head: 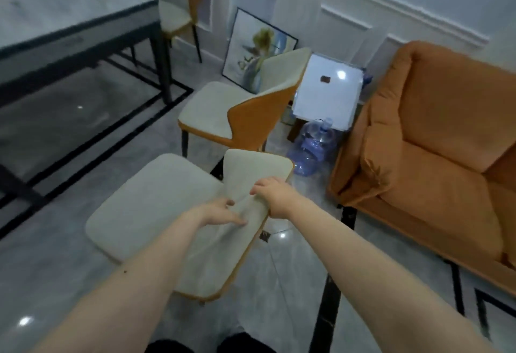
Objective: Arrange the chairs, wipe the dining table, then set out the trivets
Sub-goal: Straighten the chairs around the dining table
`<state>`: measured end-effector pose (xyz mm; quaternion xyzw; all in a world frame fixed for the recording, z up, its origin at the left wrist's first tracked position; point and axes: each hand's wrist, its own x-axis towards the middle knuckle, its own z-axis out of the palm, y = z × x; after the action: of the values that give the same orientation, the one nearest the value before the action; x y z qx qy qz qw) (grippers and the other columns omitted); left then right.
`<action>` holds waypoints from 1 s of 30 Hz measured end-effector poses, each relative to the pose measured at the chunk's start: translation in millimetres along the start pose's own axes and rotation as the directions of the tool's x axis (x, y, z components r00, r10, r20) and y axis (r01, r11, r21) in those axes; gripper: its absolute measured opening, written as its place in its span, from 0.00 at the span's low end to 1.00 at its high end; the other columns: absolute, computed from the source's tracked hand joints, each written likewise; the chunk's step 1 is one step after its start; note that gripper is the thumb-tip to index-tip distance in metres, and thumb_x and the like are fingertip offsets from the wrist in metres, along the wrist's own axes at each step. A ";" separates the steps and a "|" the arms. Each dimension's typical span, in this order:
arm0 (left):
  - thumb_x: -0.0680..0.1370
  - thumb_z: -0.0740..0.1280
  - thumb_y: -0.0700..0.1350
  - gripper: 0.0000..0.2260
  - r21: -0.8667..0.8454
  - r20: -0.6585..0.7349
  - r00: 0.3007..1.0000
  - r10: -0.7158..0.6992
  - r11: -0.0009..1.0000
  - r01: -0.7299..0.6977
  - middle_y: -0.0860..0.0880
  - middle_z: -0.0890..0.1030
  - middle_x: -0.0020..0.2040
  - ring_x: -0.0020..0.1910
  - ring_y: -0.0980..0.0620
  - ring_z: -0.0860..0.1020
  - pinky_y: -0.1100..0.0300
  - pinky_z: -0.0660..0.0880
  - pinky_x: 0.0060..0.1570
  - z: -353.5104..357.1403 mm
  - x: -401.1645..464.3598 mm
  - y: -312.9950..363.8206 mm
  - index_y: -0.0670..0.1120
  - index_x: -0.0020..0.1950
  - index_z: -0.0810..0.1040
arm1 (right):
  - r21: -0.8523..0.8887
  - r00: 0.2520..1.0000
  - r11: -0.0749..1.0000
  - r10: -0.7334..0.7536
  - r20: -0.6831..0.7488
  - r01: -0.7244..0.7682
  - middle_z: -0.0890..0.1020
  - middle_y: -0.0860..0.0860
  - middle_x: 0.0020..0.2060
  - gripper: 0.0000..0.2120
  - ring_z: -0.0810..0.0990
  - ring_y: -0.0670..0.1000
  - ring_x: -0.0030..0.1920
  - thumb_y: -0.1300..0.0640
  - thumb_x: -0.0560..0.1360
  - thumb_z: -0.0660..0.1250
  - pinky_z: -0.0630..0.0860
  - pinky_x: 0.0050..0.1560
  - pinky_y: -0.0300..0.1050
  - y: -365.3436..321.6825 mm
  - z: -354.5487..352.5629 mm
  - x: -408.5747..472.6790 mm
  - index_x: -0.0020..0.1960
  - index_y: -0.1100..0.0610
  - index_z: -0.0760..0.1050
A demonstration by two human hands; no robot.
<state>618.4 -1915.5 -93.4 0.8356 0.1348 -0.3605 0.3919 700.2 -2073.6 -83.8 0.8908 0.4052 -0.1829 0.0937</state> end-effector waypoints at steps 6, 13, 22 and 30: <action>0.73 0.65 0.65 0.37 -0.137 -0.135 0.983 -0.124 0.985 0.105 0.47 0.67 0.72 0.69 0.47 0.68 0.55 0.64 0.69 30.6 -10.6 -11.5 0.44 0.74 0.63 | -0.123 0.989 0.982 -0.141 0.052 0.146 0.70 0.51 0.68 0.28 0.65 0.54 0.70 0.54 0.71 0.70 0.50 0.73 0.54 6.6 12.9 6.9 0.70 0.49 0.68; 0.79 0.54 0.62 0.25 -0.168 -0.440 0.877 -0.192 0.977 0.130 0.43 0.78 0.59 0.56 0.44 0.76 0.53 0.71 0.56 81.0 -21.9 -4.6 0.43 0.57 0.76 | -0.068 0.978 0.985 -0.168 -0.124 0.161 0.73 0.50 0.65 0.23 0.66 0.55 0.68 0.58 0.73 0.67 0.47 0.74 0.54 6.7 30.0 -1.9 0.67 0.49 0.70; 0.72 0.69 0.58 0.24 0.035 -0.712 0.644 -0.281 0.901 0.432 0.46 0.76 0.60 0.61 0.45 0.74 0.54 0.69 0.57 135.5 -40.4 26.2 0.47 0.61 0.69 | -0.094 0.926 0.955 -0.294 -0.236 0.280 0.73 0.52 0.63 0.23 0.66 0.56 0.67 0.62 0.72 0.63 0.49 0.74 0.56 18.2 44.7 -16.4 0.66 0.53 0.68; 0.70 0.74 0.47 0.20 0.002 -0.772 0.490 -0.406 0.768 0.640 0.47 0.79 0.56 0.57 0.46 0.77 0.57 0.71 0.54 134.2 -17.9 30.9 0.47 0.59 0.72 | -0.109 0.867 0.887 -0.462 -0.188 0.449 0.72 0.53 0.64 0.21 0.65 0.57 0.67 0.64 0.76 0.61 0.50 0.73 0.57 39.3 36.8 -8.5 0.68 0.52 0.65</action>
<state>554.8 -2035.7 -121.6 0.8710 0.4761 -0.1119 0.0465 715.6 -2116.8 -113.3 0.7808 0.6170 -0.0927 0.0322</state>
